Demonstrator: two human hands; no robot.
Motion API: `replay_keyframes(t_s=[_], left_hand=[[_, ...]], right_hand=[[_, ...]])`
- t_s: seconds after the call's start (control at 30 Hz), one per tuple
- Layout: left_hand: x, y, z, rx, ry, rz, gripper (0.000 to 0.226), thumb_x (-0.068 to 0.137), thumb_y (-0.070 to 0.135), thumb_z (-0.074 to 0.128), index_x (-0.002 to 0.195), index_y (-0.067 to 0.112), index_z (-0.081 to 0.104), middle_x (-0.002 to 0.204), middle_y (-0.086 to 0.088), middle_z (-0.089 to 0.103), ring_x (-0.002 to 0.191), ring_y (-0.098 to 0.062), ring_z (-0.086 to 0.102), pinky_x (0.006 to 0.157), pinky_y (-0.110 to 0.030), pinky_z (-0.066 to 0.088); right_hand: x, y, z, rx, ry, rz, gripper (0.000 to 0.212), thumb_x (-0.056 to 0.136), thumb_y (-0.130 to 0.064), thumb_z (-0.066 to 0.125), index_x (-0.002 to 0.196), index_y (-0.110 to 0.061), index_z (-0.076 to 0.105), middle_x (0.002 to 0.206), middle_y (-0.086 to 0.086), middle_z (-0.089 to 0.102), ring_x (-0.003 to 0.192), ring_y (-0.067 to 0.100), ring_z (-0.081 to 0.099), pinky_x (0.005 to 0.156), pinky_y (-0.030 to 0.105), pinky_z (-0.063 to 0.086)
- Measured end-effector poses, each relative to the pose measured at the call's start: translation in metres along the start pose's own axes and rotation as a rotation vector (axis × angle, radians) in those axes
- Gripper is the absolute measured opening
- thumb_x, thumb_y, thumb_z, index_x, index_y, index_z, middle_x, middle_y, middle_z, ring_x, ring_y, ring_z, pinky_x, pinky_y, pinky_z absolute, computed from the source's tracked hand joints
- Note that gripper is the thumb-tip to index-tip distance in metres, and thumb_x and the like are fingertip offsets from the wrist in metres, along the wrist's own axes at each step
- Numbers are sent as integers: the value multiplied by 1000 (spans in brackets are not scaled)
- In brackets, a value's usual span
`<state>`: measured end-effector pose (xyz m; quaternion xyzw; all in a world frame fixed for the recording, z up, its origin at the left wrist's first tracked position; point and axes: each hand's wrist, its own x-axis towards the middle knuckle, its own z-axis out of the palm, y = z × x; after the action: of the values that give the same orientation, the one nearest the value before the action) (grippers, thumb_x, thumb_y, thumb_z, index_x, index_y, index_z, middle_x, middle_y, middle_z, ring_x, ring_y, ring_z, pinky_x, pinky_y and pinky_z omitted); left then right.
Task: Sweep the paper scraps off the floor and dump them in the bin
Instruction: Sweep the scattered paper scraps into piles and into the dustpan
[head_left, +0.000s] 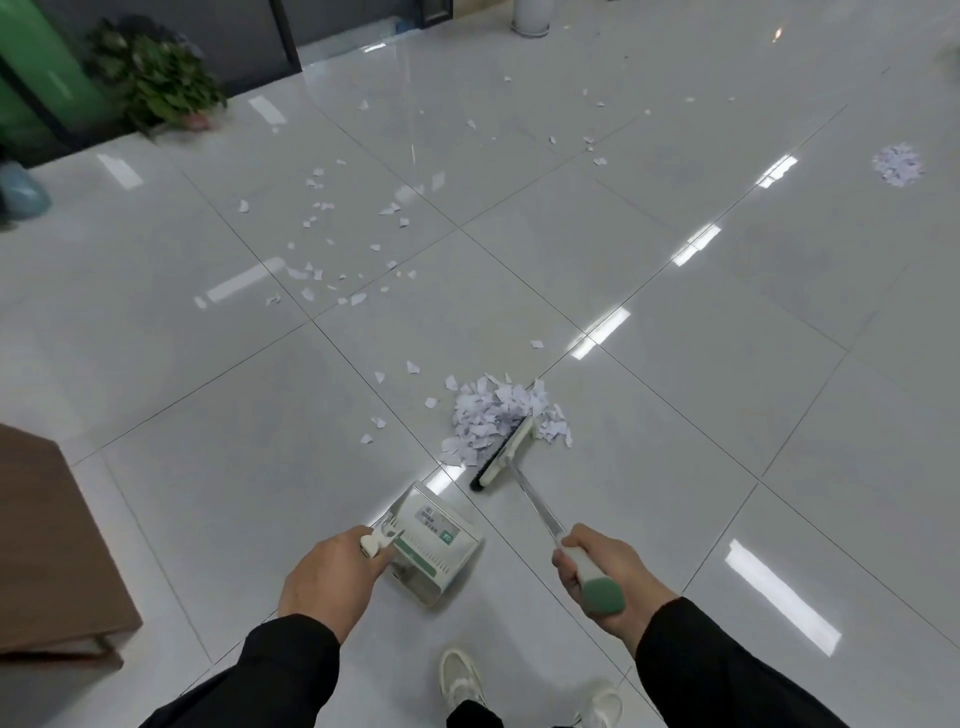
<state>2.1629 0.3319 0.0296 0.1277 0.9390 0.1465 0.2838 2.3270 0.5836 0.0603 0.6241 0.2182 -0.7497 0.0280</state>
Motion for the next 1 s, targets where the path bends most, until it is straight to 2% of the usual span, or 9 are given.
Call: replay_keyframes(t_s=[0.13,0.27,0.43,0.63,0.73,0.87,1.0], left_hand=[[7,5,-1,-12,-1,8,21,99,53,55,104,37,68,80,11,65,75,-12,61,58,-28,43],[16,11,2,-19,2,21,28,99,53,55,115,34,68,84,10,66,79,-14,61,61,-28,42],[30,42,9,-32,17,31,29,98,54,55,115,34,68,86,11,66,82,-16,61,64,-29,42],[37,67,14,-26,37,-3,38,96,64,53,111,32,69,81,10,66,77,-16,60,59,-29,42],[40,82,13,-50,36,-36,33,96,62,55,101,33,69,79,10,66,75,-12,61,61,-28,47],[41,99,10,-92,36,-79,29,94,66,55,99,40,66,80,11,67,77,-11,61,59,-27,43],[50,130,13,-153,76,-214,22,95,58,58,91,38,65,77,10,66,75,-11,61,62,-29,46]], right_hand=[[-25,-14,-17,-66,-12,-26,21,91,-3,60,110,6,58,82,20,59,42,16,53,40,19,50],[-47,-23,-37,-127,4,-40,15,92,-5,58,103,5,58,81,20,59,40,16,49,36,18,45],[-51,-52,-64,-256,98,-130,15,91,-2,54,95,10,61,74,19,59,39,17,45,36,18,44],[-14,-100,-89,-434,163,-184,15,90,0,52,96,11,61,75,20,56,41,21,49,40,22,43],[20,-131,-84,-457,153,-165,8,90,1,53,95,6,58,73,19,54,41,23,51,41,23,44],[60,-161,-60,-398,132,-113,6,91,-1,56,94,3,58,79,17,54,46,22,54,41,22,48],[93,-215,-18,-450,-4,-32,2,90,-1,56,88,-2,56,79,16,53,45,20,54,40,21,48]])
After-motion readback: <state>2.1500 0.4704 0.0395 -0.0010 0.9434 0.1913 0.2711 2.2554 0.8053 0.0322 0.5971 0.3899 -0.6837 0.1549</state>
